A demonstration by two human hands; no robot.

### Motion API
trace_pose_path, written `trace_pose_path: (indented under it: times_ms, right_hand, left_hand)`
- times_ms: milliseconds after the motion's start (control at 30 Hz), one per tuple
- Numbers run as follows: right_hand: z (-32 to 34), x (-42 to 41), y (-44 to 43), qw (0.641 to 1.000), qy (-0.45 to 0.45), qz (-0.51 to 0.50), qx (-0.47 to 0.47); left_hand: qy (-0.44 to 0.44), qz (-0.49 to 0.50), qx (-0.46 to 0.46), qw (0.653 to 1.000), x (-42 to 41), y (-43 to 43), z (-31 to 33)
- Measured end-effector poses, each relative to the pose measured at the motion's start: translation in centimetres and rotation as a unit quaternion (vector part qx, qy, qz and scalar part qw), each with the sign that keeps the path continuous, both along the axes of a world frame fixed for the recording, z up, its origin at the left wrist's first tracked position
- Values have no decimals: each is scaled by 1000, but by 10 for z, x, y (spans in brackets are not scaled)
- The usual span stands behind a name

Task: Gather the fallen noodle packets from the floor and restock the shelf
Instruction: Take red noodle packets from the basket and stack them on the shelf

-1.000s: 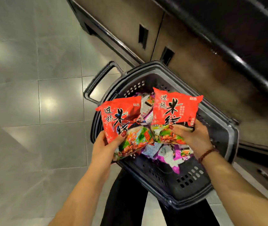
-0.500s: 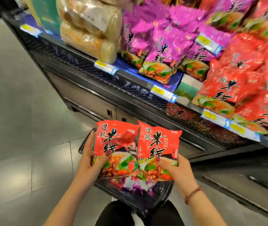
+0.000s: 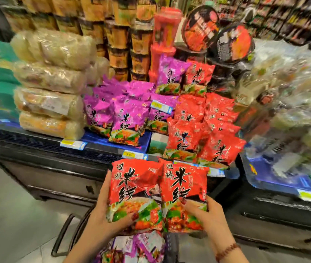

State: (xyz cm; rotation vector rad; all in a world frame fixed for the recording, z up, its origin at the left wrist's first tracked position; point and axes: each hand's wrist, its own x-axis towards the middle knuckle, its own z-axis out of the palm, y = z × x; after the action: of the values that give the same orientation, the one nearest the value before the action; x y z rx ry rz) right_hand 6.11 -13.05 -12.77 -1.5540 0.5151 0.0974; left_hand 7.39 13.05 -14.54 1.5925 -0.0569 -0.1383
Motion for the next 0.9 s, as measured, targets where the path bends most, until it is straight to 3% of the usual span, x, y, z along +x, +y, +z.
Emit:
trace_pose_path:
  times_ms: [267,533,900]
  right_hand:
    - [22,45,-65,997,-45,-42,36]
    - [59,141,-143,991,-133,-22,24]
    - [85,301,-246,985,-168,-39,21]
  left_hand:
    - [-52,-35,-26,998,59,-67,31]
    - [-121,-11,67,990,154,-138,69]
    - [-161,-1,102,982,297,-220,84]
